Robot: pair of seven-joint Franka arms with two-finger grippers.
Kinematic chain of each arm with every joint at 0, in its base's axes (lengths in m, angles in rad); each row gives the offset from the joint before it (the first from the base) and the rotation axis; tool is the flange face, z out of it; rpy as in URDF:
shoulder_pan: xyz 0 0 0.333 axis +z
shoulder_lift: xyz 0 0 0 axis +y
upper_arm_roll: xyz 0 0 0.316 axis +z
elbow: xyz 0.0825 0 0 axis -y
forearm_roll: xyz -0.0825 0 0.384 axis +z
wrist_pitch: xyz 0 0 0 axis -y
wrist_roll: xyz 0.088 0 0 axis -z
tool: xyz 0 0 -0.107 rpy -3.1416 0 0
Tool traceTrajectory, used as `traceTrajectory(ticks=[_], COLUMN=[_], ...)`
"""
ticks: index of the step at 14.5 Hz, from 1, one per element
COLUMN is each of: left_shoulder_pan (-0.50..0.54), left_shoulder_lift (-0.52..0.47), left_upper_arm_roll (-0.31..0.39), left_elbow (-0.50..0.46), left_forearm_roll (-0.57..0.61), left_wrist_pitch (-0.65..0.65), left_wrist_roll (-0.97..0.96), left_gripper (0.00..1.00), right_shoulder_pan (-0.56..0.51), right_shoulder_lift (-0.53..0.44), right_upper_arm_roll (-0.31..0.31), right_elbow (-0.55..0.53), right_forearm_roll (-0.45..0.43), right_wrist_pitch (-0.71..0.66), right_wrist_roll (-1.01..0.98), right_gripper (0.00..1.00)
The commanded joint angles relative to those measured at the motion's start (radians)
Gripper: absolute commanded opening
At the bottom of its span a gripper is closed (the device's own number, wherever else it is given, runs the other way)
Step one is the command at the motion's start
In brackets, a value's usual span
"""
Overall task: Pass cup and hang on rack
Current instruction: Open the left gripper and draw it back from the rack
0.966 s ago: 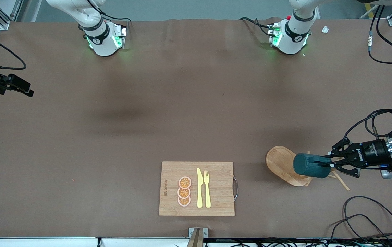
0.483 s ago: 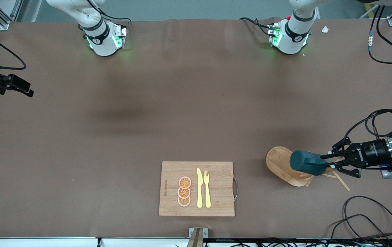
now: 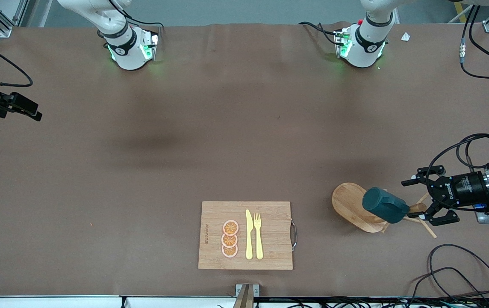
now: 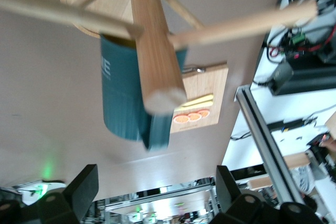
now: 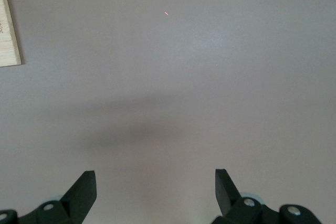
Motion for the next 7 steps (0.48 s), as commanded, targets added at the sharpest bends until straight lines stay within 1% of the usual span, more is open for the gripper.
traceTrajectory(ticks=[1, 3, 5, 7], left_shoulder_pan=[0.002, 0.006, 0.003, 0.002], left_shoulder_lift=[-0.079, -0.114, -0.158, -0.195], left_upper_arm_roll=[-0.001, -0.045, -0.073, -0.125], left_elbow=[-0.007, -0.005, -0.005, -0.005], left_forearm_roll=[0.085, 0.209, 0.321, 0.46], left_wrist_pitch=[-0.051, -0.11, -0.133, -0.165], left_wrist_roll=[0.056, 0.148, 0.191, 0.245], left_gripper=[0.99, 0.99, 0.99, 0.99], right_shoulder_pan=[-0.007, -0.007, -0.007, -0.007], right_shoulder_lift=[-0.023, -0.023, -0.023, -0.023], right_upper_arm_roll=[0.003, 0.003, 0.003, 0.003], right_elbow=[-0.019, -0.019, -0.019, -0.019], right_forearm_roll=[0.014, 0.014, 0.014, 0.014], right_wrist_pitch=[0.0, 0.0, 0.0, -0.002], right_wrist_roll=[-0.006, -0.006, -0.006, -0.006], right_gripper=[1.0, 1.0, 1.0, 1.0])
